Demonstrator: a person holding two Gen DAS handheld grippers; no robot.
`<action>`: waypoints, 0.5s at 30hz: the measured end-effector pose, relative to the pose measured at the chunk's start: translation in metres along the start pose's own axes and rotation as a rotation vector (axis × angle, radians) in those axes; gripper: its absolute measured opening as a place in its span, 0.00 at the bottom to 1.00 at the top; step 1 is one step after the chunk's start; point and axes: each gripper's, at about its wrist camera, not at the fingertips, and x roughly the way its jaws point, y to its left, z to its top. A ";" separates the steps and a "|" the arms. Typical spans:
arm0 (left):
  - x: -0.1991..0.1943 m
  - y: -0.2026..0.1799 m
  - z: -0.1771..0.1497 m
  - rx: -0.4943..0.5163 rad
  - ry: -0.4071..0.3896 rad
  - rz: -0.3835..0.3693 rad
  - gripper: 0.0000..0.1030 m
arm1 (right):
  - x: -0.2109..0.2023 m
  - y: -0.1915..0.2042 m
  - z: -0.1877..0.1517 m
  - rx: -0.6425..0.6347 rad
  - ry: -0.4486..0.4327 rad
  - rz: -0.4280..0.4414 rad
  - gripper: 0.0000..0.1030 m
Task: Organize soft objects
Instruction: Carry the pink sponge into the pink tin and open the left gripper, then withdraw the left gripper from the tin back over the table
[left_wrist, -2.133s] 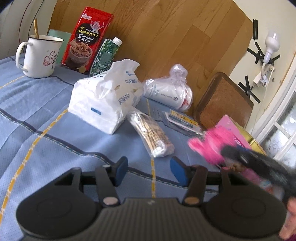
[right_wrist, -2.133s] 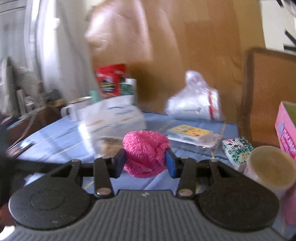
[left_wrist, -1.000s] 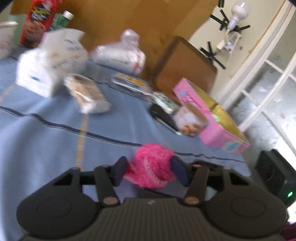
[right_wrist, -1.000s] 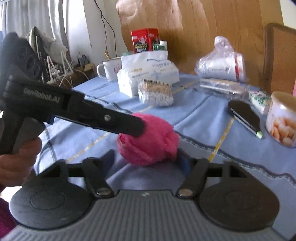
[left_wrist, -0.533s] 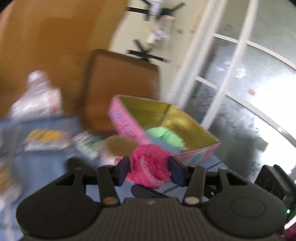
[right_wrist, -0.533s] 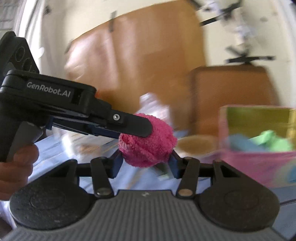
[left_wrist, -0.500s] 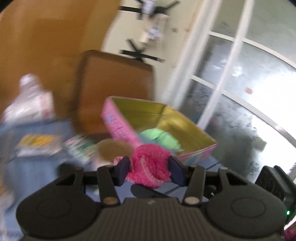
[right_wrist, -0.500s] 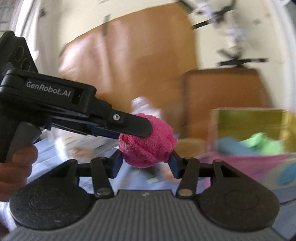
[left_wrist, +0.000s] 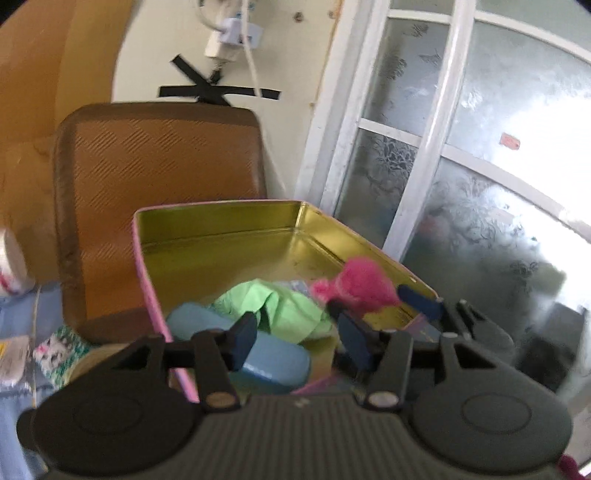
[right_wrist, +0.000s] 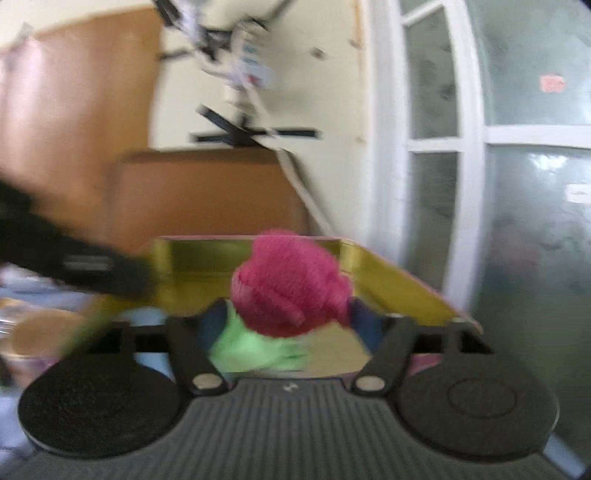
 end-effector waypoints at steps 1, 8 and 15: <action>-0.007 0.005 -0.004 0.000 -0.007 0.005 0.52 | 0.003 -0.006 0.000 0.011 -0.004 -0.018 0.83; -0.082 0.061 -0.055 -0.033 -0.062 0.084 0.56 | -0.018 -0.017 0.001 0.090 -0.070 0.016 0.84; -0.144 0.147 -0.109 -0.243 -0.068 0.275 0.56 | -0.039 0.022 0.009 0.105 -0.101 0.214 0.56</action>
